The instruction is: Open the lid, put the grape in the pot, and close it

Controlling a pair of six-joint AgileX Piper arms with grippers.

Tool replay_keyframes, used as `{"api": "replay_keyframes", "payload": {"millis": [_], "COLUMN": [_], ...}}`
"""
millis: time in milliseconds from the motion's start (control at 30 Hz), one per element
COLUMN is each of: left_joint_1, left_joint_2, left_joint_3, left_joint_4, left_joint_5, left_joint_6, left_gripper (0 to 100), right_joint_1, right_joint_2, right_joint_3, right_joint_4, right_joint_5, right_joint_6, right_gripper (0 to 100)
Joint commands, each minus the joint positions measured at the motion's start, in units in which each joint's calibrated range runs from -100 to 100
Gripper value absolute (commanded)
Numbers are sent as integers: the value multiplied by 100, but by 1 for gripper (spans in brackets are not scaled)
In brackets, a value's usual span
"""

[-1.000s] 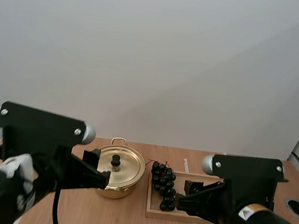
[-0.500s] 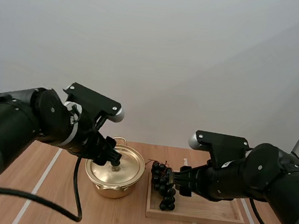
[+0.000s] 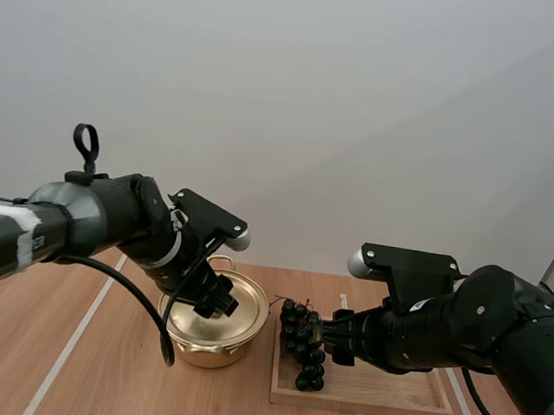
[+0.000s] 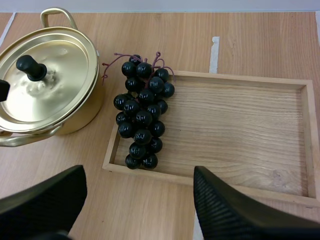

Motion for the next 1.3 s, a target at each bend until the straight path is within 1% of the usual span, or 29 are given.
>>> {"api": "replay_keyframes", "payload": {"millis": [0, 200, 433, 767, 800, 933, 967, 1000, 1200, 1267], "left_joint_1": [-46, -46, -46, -46, -46, -46, -46, -46, -46, -46], "left_joint_2": [260, 849, 1429, 1523, 1523, 1523, 1523, 1523, 1455, 1309], "left_joint_3": [-327, -849, -979, -979, -979, -979, -979, -979, -1011, -1134], "left_joint_4": [-118, -103, -103, -103, -103, -103, -103, -103, -103, -103], "left_joint_5": [-103, -47, -203, -267, -244, -46, 23, 89, 272, 534], "left_joint_6": [38, 27, 27, 27, 27, 27, 27, 27, 27, 18], "left_gripper": [100, 100, 100, 100, 91, 29, 17, 0, 0, 0], "right_joint_1": [-18, -18, -18, -18, -18, -18, -18, -18, -18, -18], "right_joint_2": [-15, -15, -15, -15, -15, -15, -15, -15, -15, -15], "right_joint_3": [-43, -43, -43, -43, -43, -43, -43, -43, -43, -43], "right_joint_4": [19, 19, 22, 60, 60, 60, 60, 60, 60, 62], "right_joint_5": [-2, -2, -58, -229, -229, -229, -229, -229, -229, -229], "right_joint_6": [-41, -41, -51, -51, -51, -51, -51, -51, -51, -68], "right_gripper": [100, 100, 100, 100, 100, 100, 100, 100, 100, 100]}}
